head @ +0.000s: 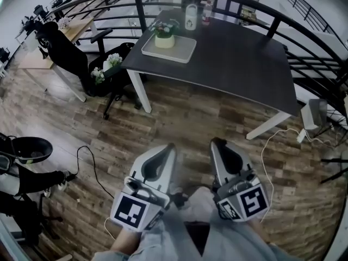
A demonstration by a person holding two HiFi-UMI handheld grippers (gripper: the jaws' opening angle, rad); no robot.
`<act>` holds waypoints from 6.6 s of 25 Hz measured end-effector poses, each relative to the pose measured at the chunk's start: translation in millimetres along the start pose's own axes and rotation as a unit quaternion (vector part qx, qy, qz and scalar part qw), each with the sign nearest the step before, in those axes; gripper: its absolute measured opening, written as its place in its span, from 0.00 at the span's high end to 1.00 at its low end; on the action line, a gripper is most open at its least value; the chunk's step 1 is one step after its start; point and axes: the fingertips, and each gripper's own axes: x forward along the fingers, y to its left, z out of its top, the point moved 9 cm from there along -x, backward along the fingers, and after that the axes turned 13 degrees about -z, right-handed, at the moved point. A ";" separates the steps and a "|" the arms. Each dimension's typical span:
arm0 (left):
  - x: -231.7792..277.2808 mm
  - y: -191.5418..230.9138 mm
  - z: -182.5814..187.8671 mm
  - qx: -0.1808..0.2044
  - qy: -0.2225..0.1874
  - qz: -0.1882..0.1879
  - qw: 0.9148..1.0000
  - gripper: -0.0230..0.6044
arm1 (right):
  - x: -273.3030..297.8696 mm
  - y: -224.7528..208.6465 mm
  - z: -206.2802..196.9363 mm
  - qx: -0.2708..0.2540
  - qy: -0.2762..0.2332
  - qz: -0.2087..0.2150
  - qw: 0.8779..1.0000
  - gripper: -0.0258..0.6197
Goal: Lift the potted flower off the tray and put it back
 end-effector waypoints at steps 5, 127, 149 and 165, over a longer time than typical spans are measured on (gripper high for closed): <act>-11.0 7.0 1.0 0.005 -0.001 0.001 1.000 0.96 | 3.6 6.6 -1.4 0.020 0.002 -0.010 1.000 0.96; 302.5 555.3 48.9 -0.008 0.038 -0.026 0.999 0.96 | 587.9 -125.4 -29.8 0.018 0.060 -0.116 0.991 0.95; 317.6 605.6 32.0 -0.039 0.062 -0.063 0.995 0.96 | 618.4 -117.0 -48.7 0.012 0.105 -0.159 0.982 0.95; 315.7 639.2 -10.5 -0.070 0.148 -0.002 0.986 0.96 | 632.4 -136.8 -81.8 0.001 0.162 -0.126 0.979 0.95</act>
